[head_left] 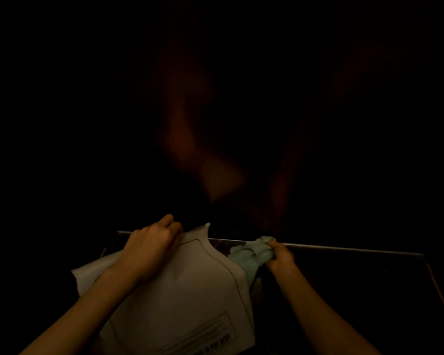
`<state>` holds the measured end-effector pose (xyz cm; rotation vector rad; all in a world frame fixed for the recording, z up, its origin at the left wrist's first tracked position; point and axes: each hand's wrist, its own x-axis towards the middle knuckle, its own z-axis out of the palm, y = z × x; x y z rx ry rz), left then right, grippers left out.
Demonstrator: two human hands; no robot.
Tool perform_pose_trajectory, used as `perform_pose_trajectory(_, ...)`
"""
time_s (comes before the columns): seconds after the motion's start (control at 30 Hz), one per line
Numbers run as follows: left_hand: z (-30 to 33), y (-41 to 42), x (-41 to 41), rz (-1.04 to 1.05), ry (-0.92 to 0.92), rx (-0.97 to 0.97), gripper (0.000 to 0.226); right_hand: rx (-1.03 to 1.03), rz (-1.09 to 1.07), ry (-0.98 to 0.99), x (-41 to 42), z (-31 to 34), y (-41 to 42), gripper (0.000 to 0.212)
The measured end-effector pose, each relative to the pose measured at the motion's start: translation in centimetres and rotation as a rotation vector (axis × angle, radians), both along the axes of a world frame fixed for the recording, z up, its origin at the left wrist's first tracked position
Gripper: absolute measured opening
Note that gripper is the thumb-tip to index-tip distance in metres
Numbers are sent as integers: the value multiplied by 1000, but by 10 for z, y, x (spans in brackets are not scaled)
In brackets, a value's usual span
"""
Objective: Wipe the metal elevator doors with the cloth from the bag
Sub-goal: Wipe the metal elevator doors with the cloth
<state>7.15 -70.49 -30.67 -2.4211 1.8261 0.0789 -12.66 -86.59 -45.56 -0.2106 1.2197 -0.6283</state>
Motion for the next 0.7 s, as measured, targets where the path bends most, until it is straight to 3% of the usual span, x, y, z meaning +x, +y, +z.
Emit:
perform_pose_trajectory(0.13, -2, -1, 1, -3, 3, -8, 31, -1, 111, 46, 2, 8, -2, 19)
perform_pose_trajectory(0.23, -2, 0, 5, -13, 13, -37, 32, 64, 60, -18, 8, 10, -5, 18)
perform_pose_trajectory(0.37, 1, 1, 9, -8, 29, -101, 30, -5, -9, -18, 5, 42, -18, 38)
perform_pose_trajectory(0.53, 20, -2, 8, -79, 30, -251, 21, -125, -90, -59, 0, 92, -13, 26)
perform_pose_trajectory(0.7, 45, 0, 7, -146, -22, -306, 13, -89, -88, -22, 5, 124, -9, 40)
